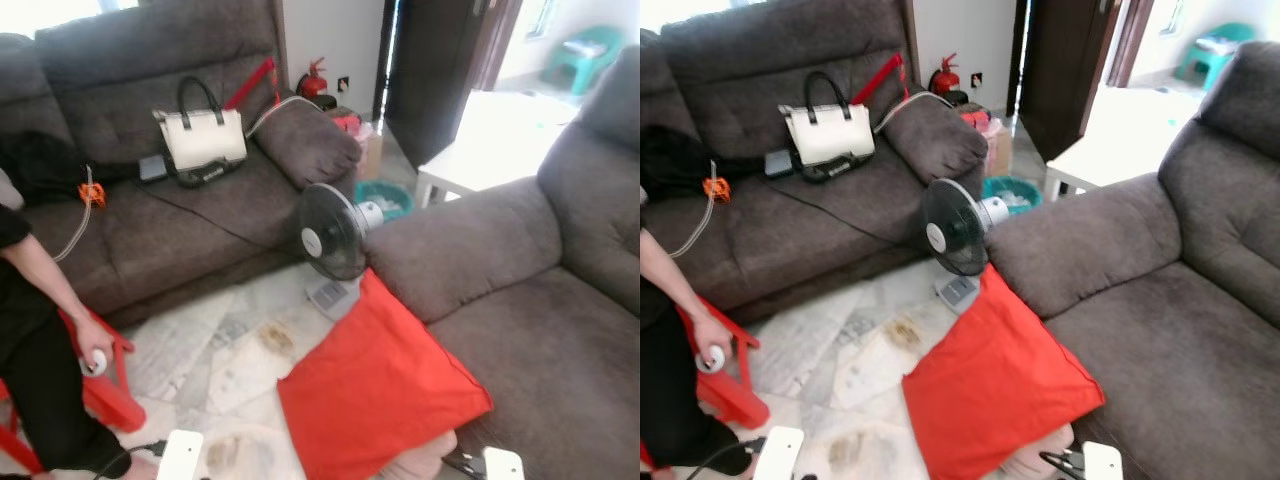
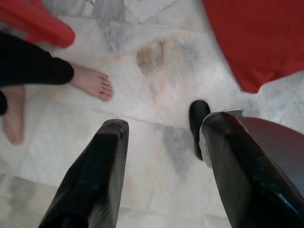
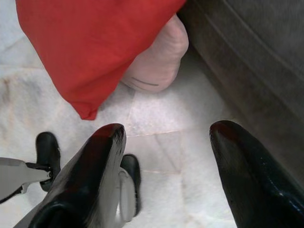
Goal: Move the pillow to the sofa from floor
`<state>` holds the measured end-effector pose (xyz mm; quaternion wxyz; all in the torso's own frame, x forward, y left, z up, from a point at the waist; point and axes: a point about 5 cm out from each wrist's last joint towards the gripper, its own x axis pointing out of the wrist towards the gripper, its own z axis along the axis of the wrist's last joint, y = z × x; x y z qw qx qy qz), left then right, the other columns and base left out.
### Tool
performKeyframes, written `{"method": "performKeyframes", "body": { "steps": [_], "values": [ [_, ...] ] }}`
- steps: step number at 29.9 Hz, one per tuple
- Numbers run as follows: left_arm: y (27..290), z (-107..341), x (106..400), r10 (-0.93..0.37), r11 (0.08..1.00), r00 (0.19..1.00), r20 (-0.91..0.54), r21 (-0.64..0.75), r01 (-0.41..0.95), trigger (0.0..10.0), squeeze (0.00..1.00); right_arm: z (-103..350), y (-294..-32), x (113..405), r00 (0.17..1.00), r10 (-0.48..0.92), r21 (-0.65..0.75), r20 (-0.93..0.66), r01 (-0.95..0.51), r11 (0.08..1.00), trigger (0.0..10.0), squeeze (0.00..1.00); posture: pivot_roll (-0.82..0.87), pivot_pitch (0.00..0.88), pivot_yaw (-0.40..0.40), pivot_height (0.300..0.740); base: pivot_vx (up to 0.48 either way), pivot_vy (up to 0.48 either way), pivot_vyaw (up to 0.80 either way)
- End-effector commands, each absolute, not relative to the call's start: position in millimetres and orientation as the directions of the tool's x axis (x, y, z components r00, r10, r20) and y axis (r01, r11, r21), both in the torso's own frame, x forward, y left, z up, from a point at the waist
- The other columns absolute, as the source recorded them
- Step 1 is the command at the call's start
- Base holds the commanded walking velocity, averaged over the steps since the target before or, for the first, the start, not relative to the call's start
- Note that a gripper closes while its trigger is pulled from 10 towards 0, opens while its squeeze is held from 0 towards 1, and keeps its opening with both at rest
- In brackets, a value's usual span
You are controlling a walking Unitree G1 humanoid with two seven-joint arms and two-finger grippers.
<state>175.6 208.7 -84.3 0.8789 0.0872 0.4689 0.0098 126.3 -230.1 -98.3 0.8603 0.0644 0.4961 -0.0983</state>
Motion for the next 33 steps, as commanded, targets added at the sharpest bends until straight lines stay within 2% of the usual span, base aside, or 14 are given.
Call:
{"method": "performKeyframes", "body": {
  "steps": [1,6,20,29,33],
  "values": [
    [213.8,-84.6,173.1,0.109,0.981,0.552,-0.827,0.180,0.076,10.0,0.00,-96.5,-226.3,134.3,0.508,-0.097,0.028,-0.856,0.233,0.972,10.0,0.00,0.08,0.000,-0.036,0.740,0.000,-0.431,0.00],
    [213.8,-84.6,173.1,0.108,0.981,0.551,-0.827,0.179,0.078,10.0,0.00,-96.5,-226.3,134.3,0.508,-0.096,0.029,-0.856,0.233,0.972,10.0,0.00,0.08,0.000,-0.036,0.740,0.000,-0.400,0.00],
    [213.8,-84.6,173.0,0.107,0.980,0.551,-0.828,0.182,0.084,10.0,0.00,-96.6,-226.3,133.9,0.506,-0.097,0.027,-0.857,0.233,0.972,10.0,0.00,0.08,0.000,-0.037,0.740,0.000,0.000,0.00],
    [214.0,-84.5,173.0,0.106,0.979,0.551,-0.828,0.184,0.087,10.0,0.00,-96.7,-226.3,133.8,0.504,-0.100,0.024,-0.858,0.233,0.972,10.0,0.00,0.08,0.000,-0.036,0.740,0.000,-0.462,0.00],
    [214.5,-84.6,172.7,0.110,0.980,0.550,-0.828,0.183,0.079,10.0,0.00,-96.8,-226.0,133.8,0.504,-0.099,0.024,-0.858,0.233,0.972,10.0,0.00,0.08,0.000,-0.035,0.740,0.000,-0.175,0.00]
  ]
}}
